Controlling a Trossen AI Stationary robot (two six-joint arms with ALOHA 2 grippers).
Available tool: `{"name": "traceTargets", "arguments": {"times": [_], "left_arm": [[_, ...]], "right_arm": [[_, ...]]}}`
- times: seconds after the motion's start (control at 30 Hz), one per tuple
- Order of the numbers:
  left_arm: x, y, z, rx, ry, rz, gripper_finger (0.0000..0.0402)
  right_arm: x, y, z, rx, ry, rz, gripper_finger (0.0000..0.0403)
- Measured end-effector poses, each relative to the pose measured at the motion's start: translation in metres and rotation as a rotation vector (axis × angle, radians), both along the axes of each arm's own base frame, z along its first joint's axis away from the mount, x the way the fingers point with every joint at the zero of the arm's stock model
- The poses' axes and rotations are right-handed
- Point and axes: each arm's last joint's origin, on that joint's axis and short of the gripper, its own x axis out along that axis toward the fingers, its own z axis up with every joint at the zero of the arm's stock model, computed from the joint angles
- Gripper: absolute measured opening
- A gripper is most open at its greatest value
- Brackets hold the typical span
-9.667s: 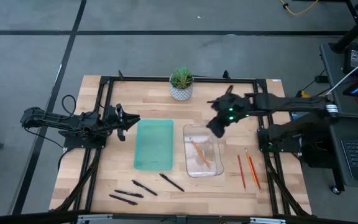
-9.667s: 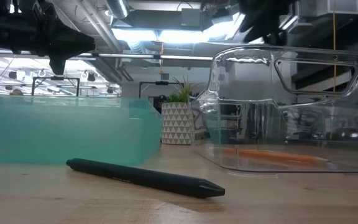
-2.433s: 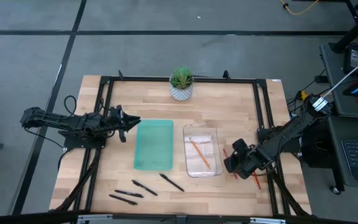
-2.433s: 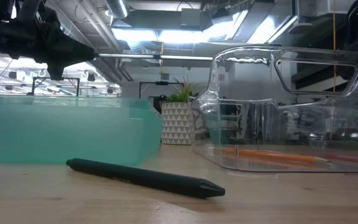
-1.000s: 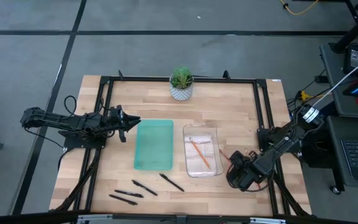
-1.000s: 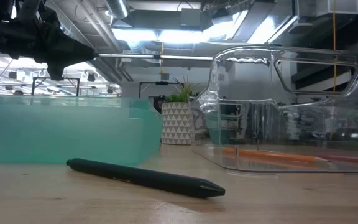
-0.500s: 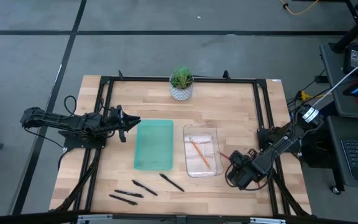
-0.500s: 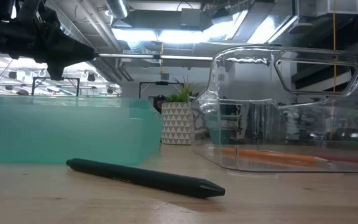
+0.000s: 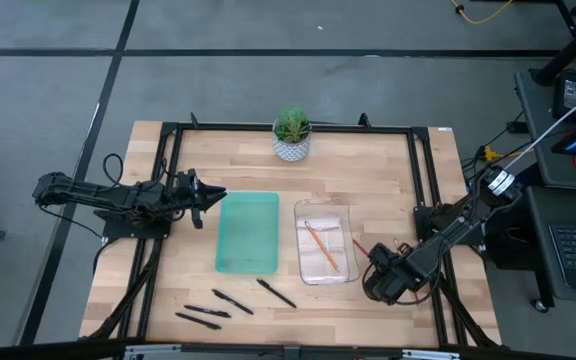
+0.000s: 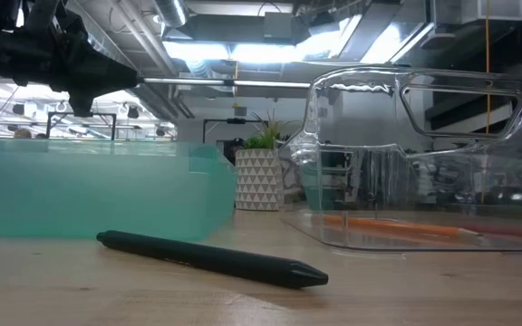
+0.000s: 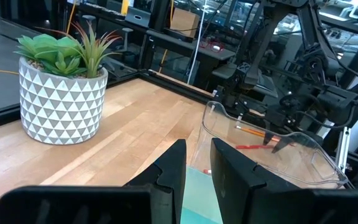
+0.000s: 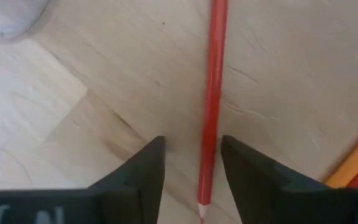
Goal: Sort pens & pencils
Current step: Put the red pencil into the transparent bin
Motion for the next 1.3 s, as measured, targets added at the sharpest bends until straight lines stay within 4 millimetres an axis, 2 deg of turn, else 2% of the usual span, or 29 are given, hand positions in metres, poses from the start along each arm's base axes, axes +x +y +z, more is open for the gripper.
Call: {"name": "traceTargets", "arguments": {"times": [0.3, 0.47, 0.83, 1.3], "left_arm": [[0.000, 0.000, 0.000, 0.001, 0.000, 0.000, 0.0069], [0.000, 0.000, 0.000, 0.002, 0.001, 0.000, 0.0069], [0.000, 0.000, 0.000, 0.002, 0.001, 0.000, 0.0069], [0.000, 0.000, 0.000, 0.003, 0.001, 0.001, 0.0069]], "right_arm": [[-0.001, -0.002, -0.002, 0.000, -0.001, 0.000, 0.0053], [-0.001, -0.001, -0.003, 0.003, -0.001, 0.000, 0.0020], [-0.001, -0.002, -0.002, -0.001, -0.005, -0.049, 0.0017], [-0.005, -0.007, 0.014, -0.047, -0.006, -0.090, 0.0002]]}}
